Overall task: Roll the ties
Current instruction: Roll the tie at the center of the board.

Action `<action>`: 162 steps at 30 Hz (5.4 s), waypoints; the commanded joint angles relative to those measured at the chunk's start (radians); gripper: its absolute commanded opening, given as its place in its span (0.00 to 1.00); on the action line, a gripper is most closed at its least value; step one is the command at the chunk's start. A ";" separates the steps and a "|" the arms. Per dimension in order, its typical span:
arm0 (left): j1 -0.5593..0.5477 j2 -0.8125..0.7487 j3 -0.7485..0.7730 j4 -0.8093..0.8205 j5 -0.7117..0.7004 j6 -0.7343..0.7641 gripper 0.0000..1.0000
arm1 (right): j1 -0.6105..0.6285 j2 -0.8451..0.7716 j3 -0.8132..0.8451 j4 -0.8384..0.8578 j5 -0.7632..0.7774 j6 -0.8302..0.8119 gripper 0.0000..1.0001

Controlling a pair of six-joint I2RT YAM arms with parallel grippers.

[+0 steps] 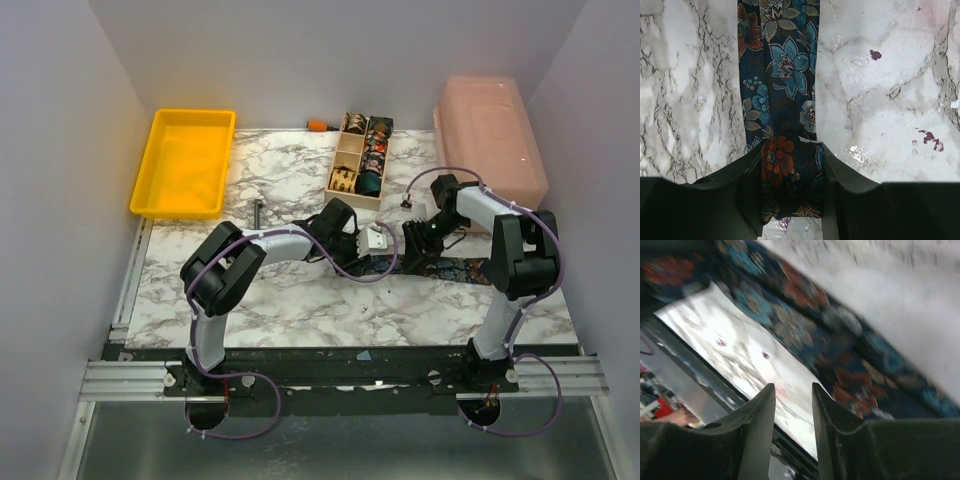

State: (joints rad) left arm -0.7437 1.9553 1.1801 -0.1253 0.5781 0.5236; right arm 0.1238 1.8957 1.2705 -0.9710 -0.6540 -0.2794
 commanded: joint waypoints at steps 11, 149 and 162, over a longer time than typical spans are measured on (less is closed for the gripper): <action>-0.011 0.032 -0.052 -0.160 -0.091 -0.005 0.00 | -0.067 -0.067 -0.130 0.091 0.440 -0.193 0.34; 0.029 -0.004 -0.187 0.252 0.003 -0.168 0.54 | 0.121 0.244 -0.007 0.280 -0.003 0.202 0.00; 0.081 0.032 -0.374 0.992 0.233 -0.396 0.90 | 0.119 0.278 -0.012 0.307 0.141 0.143 0.00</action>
State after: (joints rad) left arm -0.6510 1.9308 0.8143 0.6193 0.7341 0.2310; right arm 0.2321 2.0895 1.2980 -0.7170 -0.8101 -0.0383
